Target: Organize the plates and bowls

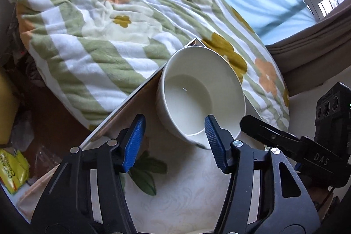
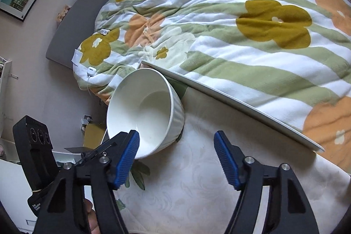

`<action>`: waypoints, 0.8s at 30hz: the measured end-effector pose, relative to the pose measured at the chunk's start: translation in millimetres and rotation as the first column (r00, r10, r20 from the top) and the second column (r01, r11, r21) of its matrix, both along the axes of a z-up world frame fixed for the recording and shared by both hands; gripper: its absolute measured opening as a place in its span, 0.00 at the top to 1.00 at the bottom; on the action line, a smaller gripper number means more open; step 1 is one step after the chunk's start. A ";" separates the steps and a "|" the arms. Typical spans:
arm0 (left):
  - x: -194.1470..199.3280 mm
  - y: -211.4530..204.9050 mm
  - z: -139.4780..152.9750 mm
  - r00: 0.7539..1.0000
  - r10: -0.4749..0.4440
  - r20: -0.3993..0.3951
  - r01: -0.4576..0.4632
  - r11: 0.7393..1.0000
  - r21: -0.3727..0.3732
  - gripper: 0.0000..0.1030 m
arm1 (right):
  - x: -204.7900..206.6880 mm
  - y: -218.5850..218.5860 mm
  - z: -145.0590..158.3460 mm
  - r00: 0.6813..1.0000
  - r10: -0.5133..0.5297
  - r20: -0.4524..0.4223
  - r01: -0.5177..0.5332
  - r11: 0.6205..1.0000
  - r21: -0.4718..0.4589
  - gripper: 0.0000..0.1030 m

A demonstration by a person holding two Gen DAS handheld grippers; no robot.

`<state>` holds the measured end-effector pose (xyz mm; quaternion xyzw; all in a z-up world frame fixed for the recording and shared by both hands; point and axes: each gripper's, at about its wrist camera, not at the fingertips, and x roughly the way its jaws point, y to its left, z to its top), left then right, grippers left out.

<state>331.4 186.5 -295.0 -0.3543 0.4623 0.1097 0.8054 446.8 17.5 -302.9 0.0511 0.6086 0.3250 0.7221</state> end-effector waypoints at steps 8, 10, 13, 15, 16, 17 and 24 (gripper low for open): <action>15.7 5.3 -6.0 0.999 -0.035 -0.012 0.036 0.999 0.029 0.73 | 12.5 19.3 -23.5 0.999 -0.009 -0.037 0.010 1.000 0.023 0.76; 17.4 5.2 -5.0 0.999 -0.041 -0.013 0.042 0.998 0.039 0.73 | 11.9 19.8 -24.3 0.999 -0.012 -0.035 0.013 1.000 0.024 0.78; 18.0 1.8 -2.2 0.998 -0.060 -0.016 0.061 0.996 0.071 0.73 | 9.6 22.3 -22.5 1.000 -0.003 -0.011 0.003 1.000 0.012 0.78; 16.5 -2.2 2.9 0.997 -0.076 -0.016 0.077 0.993 0.093 0.73 | 6.8 22.9 -19.5 1.000 0.008 0.008 -0.008 1.000 0.006 0.78; 15.2 -4.4 6.6 0.996 -0.083 -0.012 0.084 0.991 0.105 0.73 | 5.0 21.3 -16.8 1.000 0.007 0.015 -0.007 1.000 0.011 0.78; 13.1 -6.4 11.2 0.996 -0.089 -0.007 0.089 0.989 0.116 0.73 | 3.1 19.0 -13.7 1.000 0.002 0.019 -0.003 1.000 0.021 0.78; -9.8 -38.5 68.0 0.988 -0.146 0.040 0.134 0.968 0.210 0.73 | -26.4 -9.4 28.3 0.997 -0.030 0.071 0.024 0.997 0.080 0.78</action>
